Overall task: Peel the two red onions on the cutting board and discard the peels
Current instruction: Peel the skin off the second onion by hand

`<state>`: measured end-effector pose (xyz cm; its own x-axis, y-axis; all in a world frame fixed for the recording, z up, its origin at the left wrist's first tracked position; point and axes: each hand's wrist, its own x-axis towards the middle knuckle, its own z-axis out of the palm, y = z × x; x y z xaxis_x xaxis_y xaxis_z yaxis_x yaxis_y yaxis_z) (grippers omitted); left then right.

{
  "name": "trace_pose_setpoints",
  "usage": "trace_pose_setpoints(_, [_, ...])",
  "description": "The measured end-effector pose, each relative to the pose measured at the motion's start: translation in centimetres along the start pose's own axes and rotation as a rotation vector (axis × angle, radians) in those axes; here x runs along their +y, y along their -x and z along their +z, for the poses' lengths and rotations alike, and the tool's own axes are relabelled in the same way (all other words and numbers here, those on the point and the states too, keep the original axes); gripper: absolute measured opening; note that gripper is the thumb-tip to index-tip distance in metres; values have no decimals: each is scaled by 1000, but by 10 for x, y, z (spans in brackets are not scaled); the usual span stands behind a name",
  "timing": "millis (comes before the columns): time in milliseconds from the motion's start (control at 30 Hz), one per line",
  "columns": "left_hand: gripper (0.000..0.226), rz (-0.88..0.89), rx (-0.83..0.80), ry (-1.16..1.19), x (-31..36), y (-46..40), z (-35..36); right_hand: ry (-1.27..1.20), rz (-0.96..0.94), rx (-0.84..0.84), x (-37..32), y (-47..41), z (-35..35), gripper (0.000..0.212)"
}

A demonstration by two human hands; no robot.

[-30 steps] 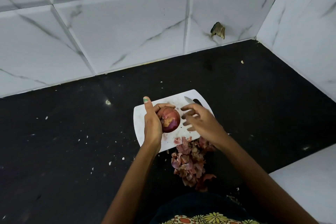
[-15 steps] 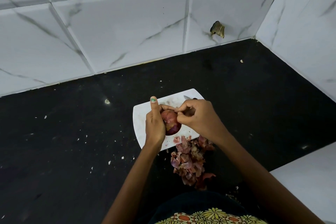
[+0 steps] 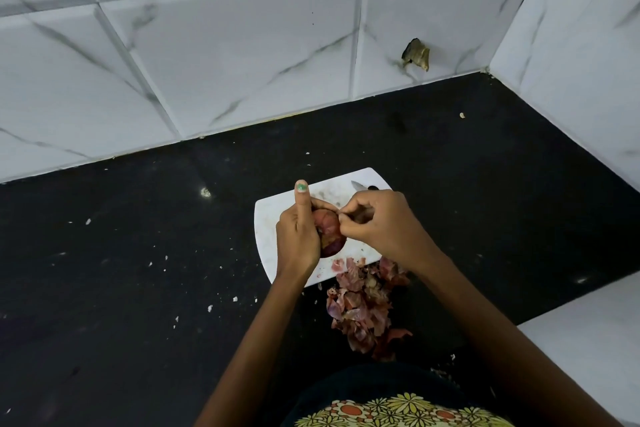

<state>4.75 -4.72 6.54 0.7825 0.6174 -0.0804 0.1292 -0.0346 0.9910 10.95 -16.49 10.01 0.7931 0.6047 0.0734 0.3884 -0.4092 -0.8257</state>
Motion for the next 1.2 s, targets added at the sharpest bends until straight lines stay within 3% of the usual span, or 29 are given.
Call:
trace_pose_setpoints(133, [76, -7, 12, -7, 0, -3, -2, -53, 30, -99, 0, 3, 0, 17])
trace_pose_setpoints(367, [76, -10, 6, -26, -2, -1, -1, -26, 22, -124, -1, 0, -3, 13])
trace_pose_setpoints(533, [76, -28, -3, -13, -3, -2, -1, 27, -20, -19, 5, -2, -1, 5])
trace_pose_setpoints(700, [79, -55, 25, 11, -5, -6, 0, -149, 6, -11, 6, 2, 1, 13])
trace_pose_setpoints(833, [79, -39, 37, -1, -5, -5, -3, -138, -137, -62, 11, 6, 7, 30])
trace_pose_setpoints(1200, [77, -36, 35, -16, -6, -2, -4, -95, -254, 120, 18, 2, 24, 6])
